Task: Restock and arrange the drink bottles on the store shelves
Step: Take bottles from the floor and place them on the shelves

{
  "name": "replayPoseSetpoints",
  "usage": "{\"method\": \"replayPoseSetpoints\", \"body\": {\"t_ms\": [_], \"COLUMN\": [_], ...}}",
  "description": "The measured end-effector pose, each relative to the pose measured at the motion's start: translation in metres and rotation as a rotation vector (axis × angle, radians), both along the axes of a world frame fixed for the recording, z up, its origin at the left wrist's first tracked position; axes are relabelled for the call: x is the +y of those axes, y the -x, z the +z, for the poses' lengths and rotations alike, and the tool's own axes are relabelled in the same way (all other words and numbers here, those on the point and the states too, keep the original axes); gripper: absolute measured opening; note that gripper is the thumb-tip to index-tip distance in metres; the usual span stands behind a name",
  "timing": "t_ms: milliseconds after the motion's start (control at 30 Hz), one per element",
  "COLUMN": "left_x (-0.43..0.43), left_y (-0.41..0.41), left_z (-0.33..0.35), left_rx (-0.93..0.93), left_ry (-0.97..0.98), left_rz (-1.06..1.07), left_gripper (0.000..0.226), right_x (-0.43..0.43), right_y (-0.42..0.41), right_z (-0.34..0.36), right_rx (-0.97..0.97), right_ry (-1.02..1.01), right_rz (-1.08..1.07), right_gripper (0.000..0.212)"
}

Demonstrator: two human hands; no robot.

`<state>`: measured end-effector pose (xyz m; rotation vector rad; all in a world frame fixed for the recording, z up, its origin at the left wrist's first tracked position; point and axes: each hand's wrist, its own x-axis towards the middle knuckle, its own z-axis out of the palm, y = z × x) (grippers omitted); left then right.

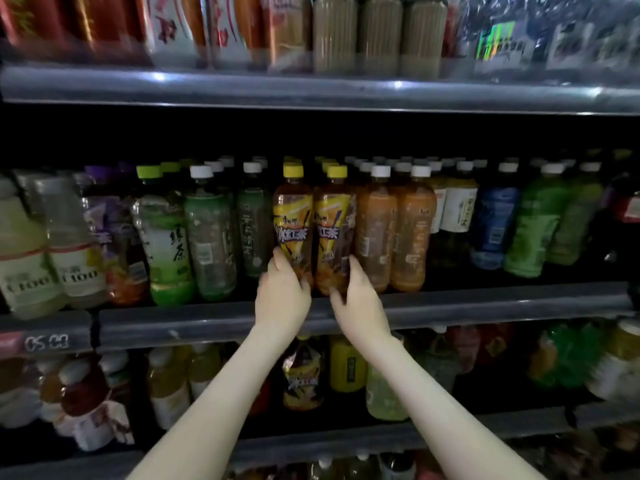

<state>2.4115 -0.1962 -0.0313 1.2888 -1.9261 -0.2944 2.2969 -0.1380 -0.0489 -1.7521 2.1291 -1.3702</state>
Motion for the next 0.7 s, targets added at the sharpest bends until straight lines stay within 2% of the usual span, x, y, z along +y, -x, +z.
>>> {"method": "replayPoseSetpoints", "body": {"t_ms": [100, 200, 267, 367, 533, 700], "left_x": [0.028, 0.058, 0.074, 0.091, 0.114, 0.130], "left_y": [0.000, -0.006, -0.015, -0.037, -0.102, -0.163], "left_z": [-0.046, -0.102, -0.132, -0.168, -0.200, -0.205], "left_rx": [0.001, -0.070, -0.145, -0.214, -0.281, -0.216], "left_ry": [0.273, 0.355, 0.323, 0.175, -0.001, -0.144], "left_rz": [0.051, -0.042, -0.128, -0.165, -0.078, 0.036], "left_gripper": [0.050, 0.050, 0.050, 0.047, 0.043, 0.042], "right_x": [0.028, 0.043, 0.050, 0.057, 0.066, 0.065], "right_y": [0.001, 0.004, 0.000, -0.023, -0.086, -0.147], "right_z": [-0.031, -0.074, -0.102, -0.136, -0.175, -0.185], "right_rx": [0.161, 0.304, 0.288, 0.179, 0.039, -0.053], "right_ry": [0.081, 0.047, -0.014, -0.072, -0.247, -0.343], "right_rz": [0.079, 0.164, 0.222, 0.309, 0.457, 0.568], "right_gripper": [0.058, 0.061, 0.064, 0.060, 0.047, 0.046]}}
